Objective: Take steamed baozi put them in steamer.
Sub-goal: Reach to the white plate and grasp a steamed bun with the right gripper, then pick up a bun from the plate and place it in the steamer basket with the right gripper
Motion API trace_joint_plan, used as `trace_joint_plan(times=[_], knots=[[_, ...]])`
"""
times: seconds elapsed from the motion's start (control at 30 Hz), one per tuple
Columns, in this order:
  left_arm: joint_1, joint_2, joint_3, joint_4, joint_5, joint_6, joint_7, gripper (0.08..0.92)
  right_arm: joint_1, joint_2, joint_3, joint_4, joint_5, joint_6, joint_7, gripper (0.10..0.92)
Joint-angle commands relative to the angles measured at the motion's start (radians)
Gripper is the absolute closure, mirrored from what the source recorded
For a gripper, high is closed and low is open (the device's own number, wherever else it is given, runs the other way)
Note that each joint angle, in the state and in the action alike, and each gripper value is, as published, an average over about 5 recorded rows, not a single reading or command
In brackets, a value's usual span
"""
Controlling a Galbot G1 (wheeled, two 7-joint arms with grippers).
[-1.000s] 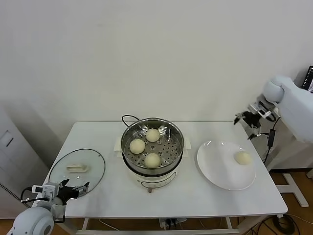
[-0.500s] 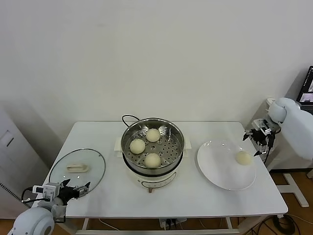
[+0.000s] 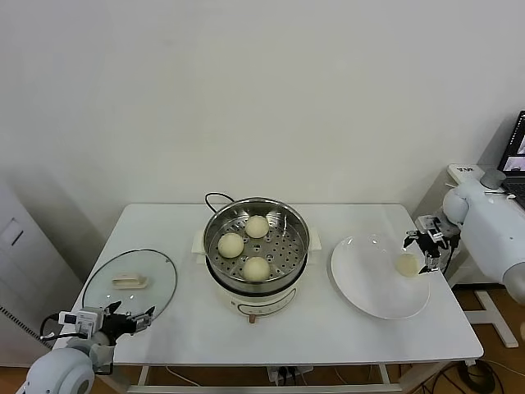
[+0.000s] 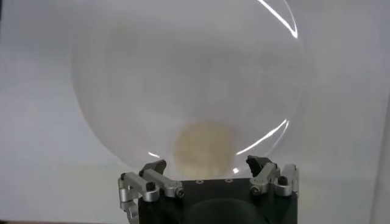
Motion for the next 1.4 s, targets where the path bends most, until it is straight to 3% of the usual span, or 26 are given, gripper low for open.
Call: trace_joint_plan(times=[0.03, 0.27, 0.63, 0.77, 0.9, 1.17, 1.4], knots=[[-0.001, 0.001, 0.006, 0.0, 0.001, 0.0, 0.0, 0.177, -0.035, 0.032, 0.062, -0.05, -0.085, 0.001, 0.04, 0.203], [0.0, 0.0, 0.009, -0.005, 0.004, 0.0, 0.0, 0.177, -0.04, 0.053, 0.102, -0.076, -0.106, -0.003, 0.052, 0.226], [0.004, 0.0, 0.011, -0.017, 0.005, 0.002, -0.001, 0.177, -0.034, 0.049, 0.101, -0.058, -0.094, -0.005, 0.009, 0.488], [0.007, -0.004, 0.009, -0.021, 0.006, 0.005, -0.002, 0.177, -0.016, 0.04, 0.063, -0.033, -0.052, -0.011, -0.009, 0.541], [0.011, -0.005, 0.003, -0.023, 0.008, 0.009, -0.005, 0.177, 0.04, -0.006, -0.086, 0.067, 0.112, -0.067, -0.035, 0.549], [0.011, -0.003, 0.0, -0.034, 0.009, 0.016, -0.011, 0.177, 0.388, -0.175, -0.619, 0.473, 0.641, -0.346, -0.029, 0.549], [0.011, -0.004, 0.0, -0.043, 0.009, 0.019, -0.013, 0.177, 0.664, -0.18, -0.871, 0.696, 0.909, -0.505, 0.033, 0.542]])
